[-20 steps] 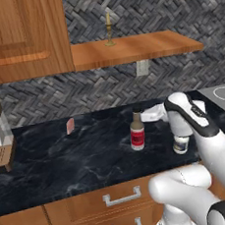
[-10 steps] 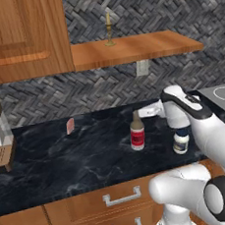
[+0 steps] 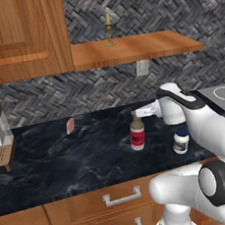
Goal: Pick the mayonnaise and syrup bottle from the counter and place them in the cabinet.
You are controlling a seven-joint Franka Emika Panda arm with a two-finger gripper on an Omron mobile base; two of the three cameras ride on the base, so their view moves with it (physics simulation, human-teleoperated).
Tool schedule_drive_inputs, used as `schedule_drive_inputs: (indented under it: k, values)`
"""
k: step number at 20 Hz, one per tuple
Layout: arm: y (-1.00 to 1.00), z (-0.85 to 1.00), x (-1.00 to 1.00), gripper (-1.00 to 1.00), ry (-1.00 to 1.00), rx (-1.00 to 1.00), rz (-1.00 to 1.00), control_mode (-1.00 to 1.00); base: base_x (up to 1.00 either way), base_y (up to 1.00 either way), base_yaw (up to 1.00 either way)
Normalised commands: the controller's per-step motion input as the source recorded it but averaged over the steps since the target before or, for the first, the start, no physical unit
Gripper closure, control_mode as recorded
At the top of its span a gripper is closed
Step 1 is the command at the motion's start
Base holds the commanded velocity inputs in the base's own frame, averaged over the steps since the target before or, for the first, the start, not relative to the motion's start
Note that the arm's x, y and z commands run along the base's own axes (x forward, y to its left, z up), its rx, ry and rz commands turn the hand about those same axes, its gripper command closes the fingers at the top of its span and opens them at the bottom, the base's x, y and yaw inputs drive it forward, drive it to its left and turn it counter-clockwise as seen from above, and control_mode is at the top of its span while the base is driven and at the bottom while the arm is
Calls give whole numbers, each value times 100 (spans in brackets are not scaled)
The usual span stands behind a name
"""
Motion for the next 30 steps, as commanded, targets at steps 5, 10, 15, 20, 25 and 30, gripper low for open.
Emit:
schedule_drive_inputs:
  k: [5,10,15,20,25,30]
  values:
    - [11,-17,12,-100,0,-2,0,-100,0,0,0]
    - [10,-13,16,-100,0,-2,0,-100,0,0,0]
    - [6,-6,12,100,1,-2,0,-100,0,0,0]
    - [0,0,0,100,0,0,0,-100,0,0,0]
    - [0,81,-8,100,-12,5,-2,-100,0,0,0]
    - [-21,100,-20,100,-13,0,-5,-100,0,0,0]
